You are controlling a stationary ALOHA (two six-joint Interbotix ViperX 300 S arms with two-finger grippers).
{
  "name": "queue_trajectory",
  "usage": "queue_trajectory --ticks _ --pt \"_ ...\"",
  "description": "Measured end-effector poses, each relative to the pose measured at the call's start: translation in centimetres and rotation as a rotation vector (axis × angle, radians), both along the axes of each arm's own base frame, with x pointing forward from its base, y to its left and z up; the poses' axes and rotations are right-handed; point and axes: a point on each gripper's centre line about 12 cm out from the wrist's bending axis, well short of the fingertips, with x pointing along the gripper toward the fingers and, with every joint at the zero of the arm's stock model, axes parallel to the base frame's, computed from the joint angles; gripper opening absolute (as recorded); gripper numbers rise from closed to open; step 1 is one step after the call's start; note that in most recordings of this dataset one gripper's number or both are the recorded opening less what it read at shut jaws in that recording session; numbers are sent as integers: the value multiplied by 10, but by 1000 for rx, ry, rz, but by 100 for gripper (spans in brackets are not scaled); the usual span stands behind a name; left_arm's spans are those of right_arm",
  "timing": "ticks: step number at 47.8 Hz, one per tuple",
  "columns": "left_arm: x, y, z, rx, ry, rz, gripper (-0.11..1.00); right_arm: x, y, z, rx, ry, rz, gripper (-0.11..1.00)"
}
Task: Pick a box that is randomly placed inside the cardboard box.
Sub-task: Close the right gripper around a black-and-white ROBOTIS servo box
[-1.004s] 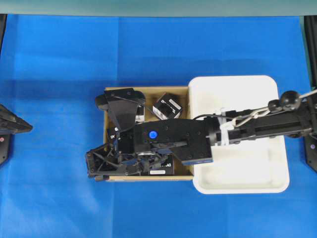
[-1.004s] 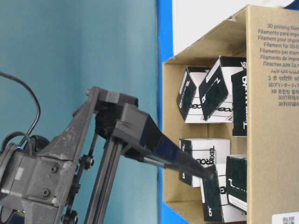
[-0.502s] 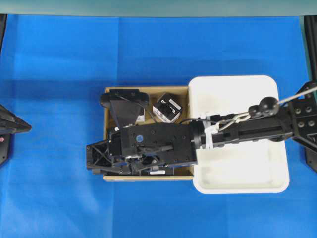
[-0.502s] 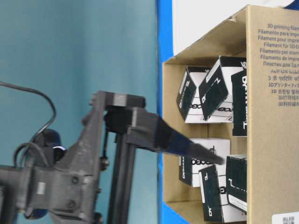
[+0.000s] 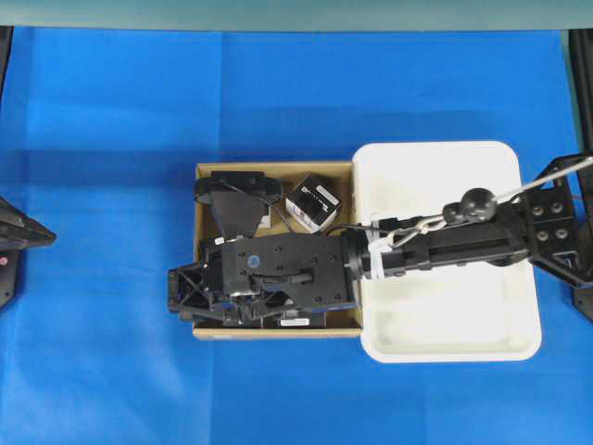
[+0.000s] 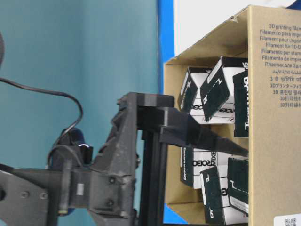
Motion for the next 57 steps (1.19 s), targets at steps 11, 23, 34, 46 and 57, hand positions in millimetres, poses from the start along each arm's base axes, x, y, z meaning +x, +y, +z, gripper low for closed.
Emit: queue_trajectory --ticks 11,23,34,46,57 --pt "0 0 -1 0 5 2 -7 3 -3 -11 -1 1 -5 98" --pt "0 0 -1 0 5 2 -7 5 -6 -19 2 -11 -15 98" --pt "0 0 -5 0 14 0 -7 2 -6 -21 6 13 -57 88" --pt "-1 0 -10 1 25 1 -7 2 -5 -21 17 17 -72 69" --pt "-1 0 -10 2 26 0 -7 3 -6 -20 24 12 -77 63"
